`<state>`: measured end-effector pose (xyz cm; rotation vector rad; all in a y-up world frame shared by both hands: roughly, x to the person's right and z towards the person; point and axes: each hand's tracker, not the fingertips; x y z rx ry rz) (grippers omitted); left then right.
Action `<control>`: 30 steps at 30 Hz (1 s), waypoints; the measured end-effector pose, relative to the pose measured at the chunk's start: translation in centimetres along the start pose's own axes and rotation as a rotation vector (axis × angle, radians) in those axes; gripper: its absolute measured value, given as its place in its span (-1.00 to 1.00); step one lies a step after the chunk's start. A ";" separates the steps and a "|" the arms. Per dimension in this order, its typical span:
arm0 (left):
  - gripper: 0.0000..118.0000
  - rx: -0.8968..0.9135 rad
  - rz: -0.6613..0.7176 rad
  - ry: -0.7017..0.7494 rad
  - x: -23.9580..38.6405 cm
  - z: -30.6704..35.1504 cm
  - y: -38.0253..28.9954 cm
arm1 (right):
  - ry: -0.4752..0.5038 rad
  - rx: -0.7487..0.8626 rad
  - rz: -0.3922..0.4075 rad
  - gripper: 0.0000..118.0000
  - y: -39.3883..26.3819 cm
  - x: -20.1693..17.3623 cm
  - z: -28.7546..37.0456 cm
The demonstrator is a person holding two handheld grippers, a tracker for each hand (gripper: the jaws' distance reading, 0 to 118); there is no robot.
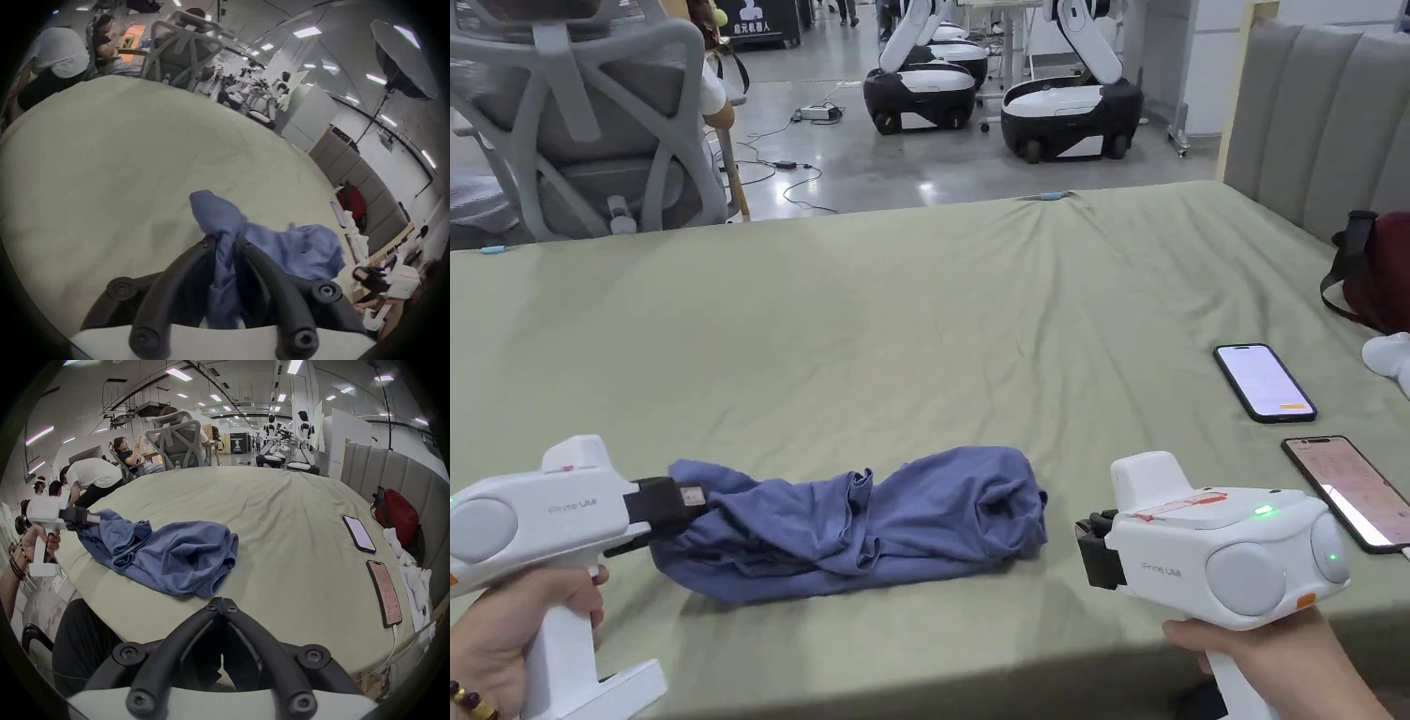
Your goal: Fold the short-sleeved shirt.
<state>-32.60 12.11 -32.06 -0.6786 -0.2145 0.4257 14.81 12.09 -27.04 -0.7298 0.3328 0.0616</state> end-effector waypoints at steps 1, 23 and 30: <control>-0.78 0.012 0.001 -0.009 1.2 0.3 0.4 | -0.002 -0.001 0.001 -1.00 -0.1 0.1 0.1; -0.64 -0.268 -0.193 -0.241 19.6 -15.8 -4.6 | -0.066 0.016 -0.090 -1.00 -2.1 4.4 2.8; 0.97 -0.056 -0.235 -0.356 19.6 -10.0 -1.7 | -0.068 0.010 -0.100 -1.00 -2.4 4.8 2.3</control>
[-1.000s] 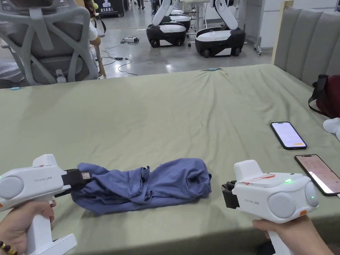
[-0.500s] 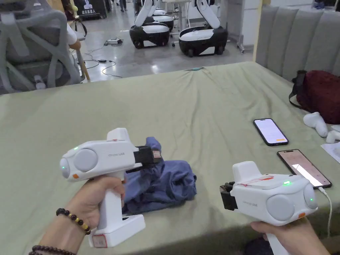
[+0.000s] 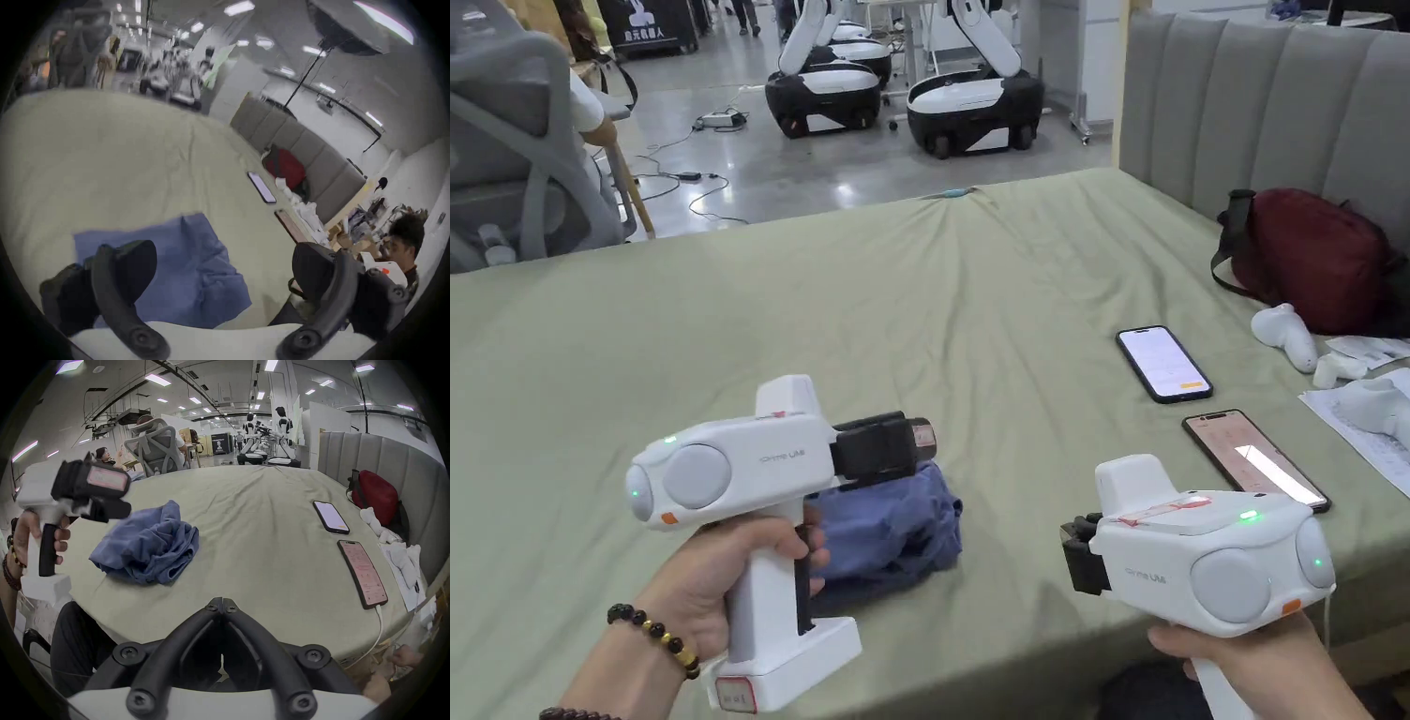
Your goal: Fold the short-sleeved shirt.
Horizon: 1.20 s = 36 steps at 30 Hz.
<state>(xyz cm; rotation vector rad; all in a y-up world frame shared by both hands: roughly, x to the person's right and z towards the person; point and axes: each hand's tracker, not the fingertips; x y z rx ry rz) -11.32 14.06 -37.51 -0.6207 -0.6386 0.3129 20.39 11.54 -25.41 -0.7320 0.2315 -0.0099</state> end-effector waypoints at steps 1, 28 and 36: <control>1.00 0.020 -0.020 0.031 0.0 0.8 0.2 | 0.005 0.001 -0.004 -1.00 0.0 -0.1 -0.2; -1.00 -0.149 0.035 0.114 -0.9 -5.6 -1.6 | 0.136 0.040 -0.046 -0.99 5.2 -1.5 -1.3; -1.00 0.028 0.094 0.216 -4.6 5.6 -1.0 | 0.353 -0.064 -0.099 -0.91 10.9 -6.2 -10.9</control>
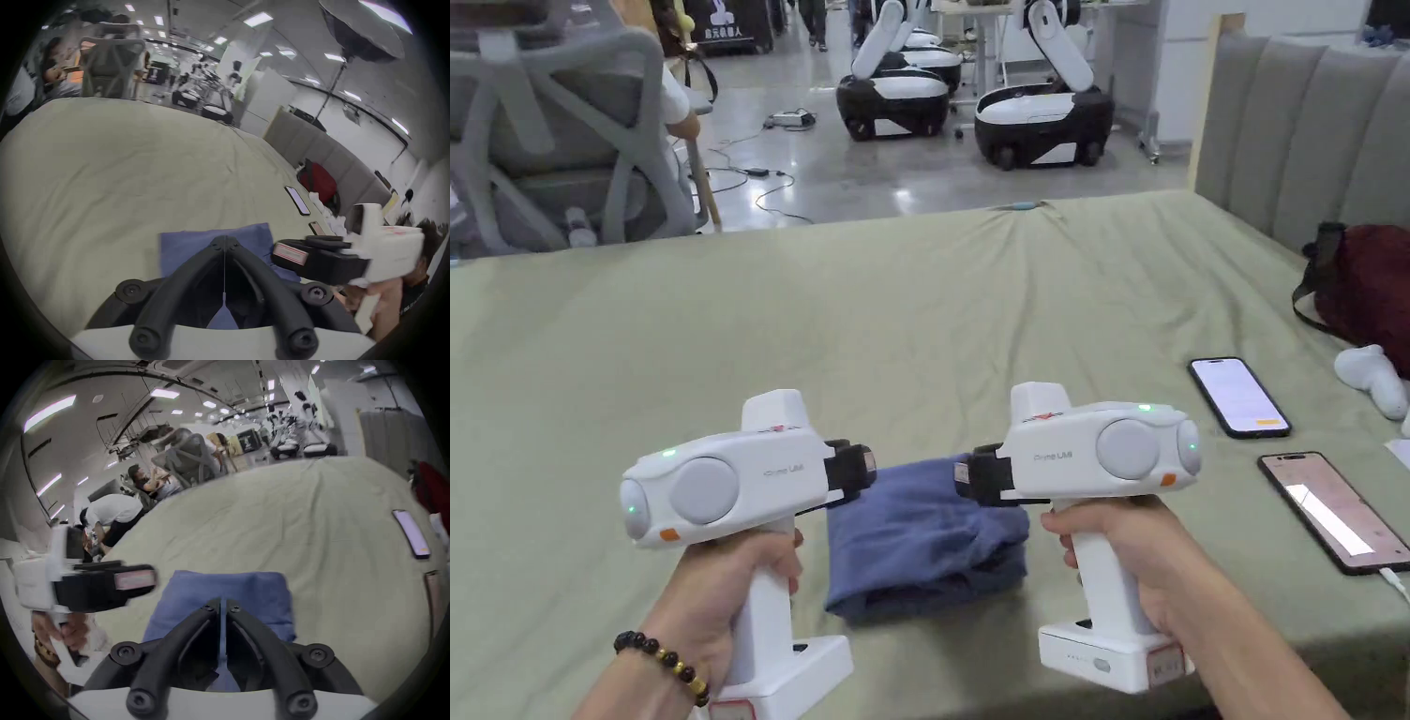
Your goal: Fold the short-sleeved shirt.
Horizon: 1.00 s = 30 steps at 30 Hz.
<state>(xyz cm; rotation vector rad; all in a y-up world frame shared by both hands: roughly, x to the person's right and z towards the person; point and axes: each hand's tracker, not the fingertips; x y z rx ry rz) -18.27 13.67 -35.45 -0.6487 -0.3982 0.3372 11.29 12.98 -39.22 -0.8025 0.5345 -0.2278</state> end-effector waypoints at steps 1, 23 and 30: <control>-1.00 0.000 0.005 0.002 -0.9 0.8 -0.2 | -0.046 -0.035 0.007 -0.91 -0.3 0.2 -1.1; 0.13 -0.176 0.179 -0.097 -3.4 -8.3 -4.4 | -0.153 -0.010 0.015 -1.00 -3.8 2.1 -2.6; -0.30 -0.182 0.142 -0.137 -4.5 -6.7 -3.9 | -0.205 -0.010 0.072 -1.00 -3.3 -0.5 -2.9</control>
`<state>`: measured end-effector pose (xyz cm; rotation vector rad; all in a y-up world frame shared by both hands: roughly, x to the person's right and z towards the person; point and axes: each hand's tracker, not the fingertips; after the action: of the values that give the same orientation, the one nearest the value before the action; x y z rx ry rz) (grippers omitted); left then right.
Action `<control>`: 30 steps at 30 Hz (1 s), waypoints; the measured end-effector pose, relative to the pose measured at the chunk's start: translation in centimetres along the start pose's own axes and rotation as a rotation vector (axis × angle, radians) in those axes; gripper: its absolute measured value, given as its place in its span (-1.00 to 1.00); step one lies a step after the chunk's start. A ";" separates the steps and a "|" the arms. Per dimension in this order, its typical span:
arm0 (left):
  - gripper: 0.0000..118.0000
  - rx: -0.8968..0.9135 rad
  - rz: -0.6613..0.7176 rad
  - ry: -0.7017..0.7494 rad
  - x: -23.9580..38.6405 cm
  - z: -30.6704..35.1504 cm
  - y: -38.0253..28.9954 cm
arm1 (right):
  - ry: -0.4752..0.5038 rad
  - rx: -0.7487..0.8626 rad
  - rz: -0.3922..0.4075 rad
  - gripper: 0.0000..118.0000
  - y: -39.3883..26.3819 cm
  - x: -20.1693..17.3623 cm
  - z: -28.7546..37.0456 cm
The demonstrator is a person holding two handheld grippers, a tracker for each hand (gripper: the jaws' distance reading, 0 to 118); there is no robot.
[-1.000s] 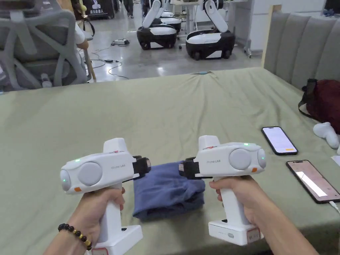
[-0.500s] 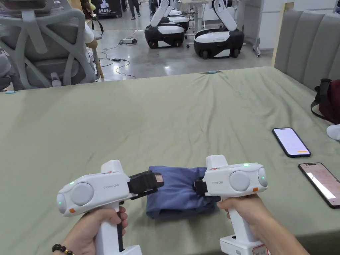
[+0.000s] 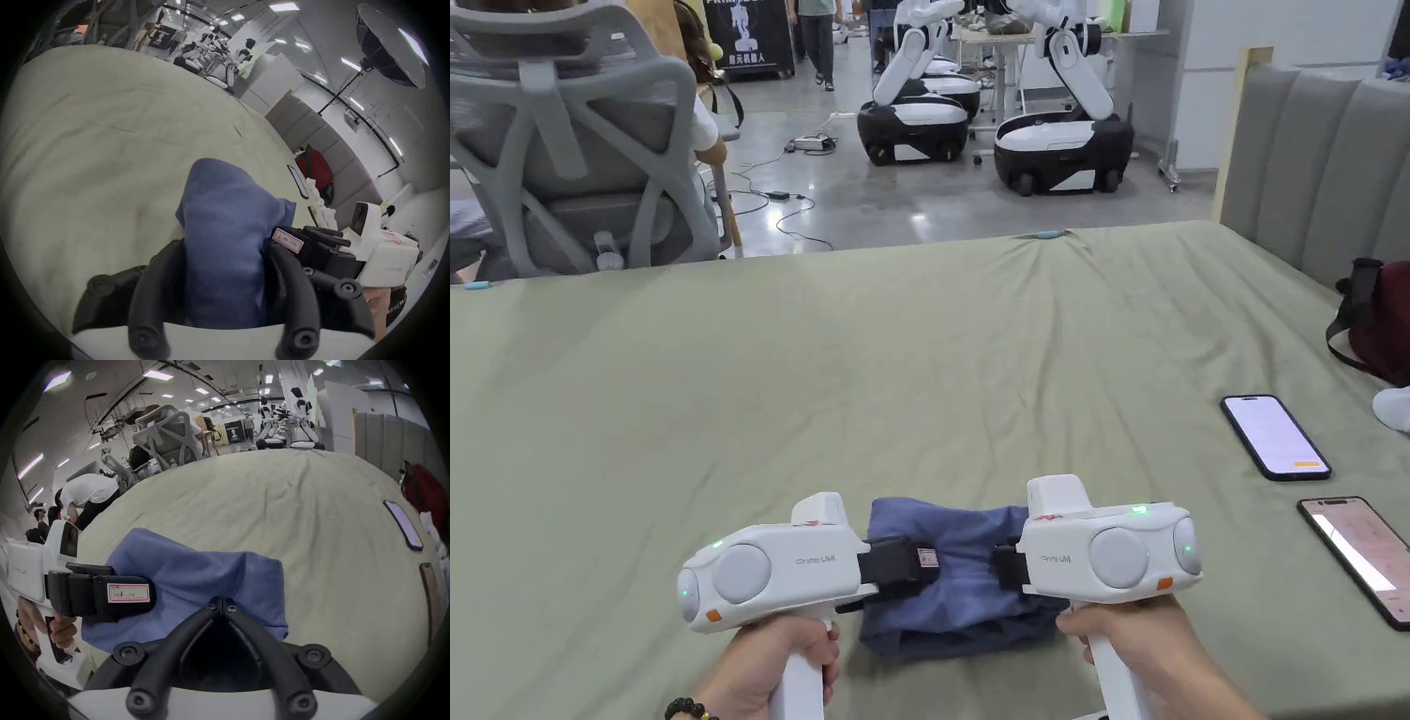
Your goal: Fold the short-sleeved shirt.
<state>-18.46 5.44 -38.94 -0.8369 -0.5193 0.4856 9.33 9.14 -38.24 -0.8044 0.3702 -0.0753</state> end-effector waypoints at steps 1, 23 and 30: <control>-0.30 -0.007 -0.001 -0.015 -0.6 0.5 0.3 | -0.020 0.007 0.026 -1.00 0.4 -0.8 0.2; -0.30 0.254 0.047 0.405 -38.7 35.9 9.1 | 0.328 0.319 0.299 -1.00 8.9 -32.5 -9.3; 0.04 0.250 0.103 0.448 -43.4 38.1 9.6 | 0.355 0.292 0.385 -1.00 7.4 -34.6 -11.8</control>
<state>-76.88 6.86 -35.50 -0.7048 -0.0018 0.4297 -27.69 13.22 -40.78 -0.4180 0.8246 0.0885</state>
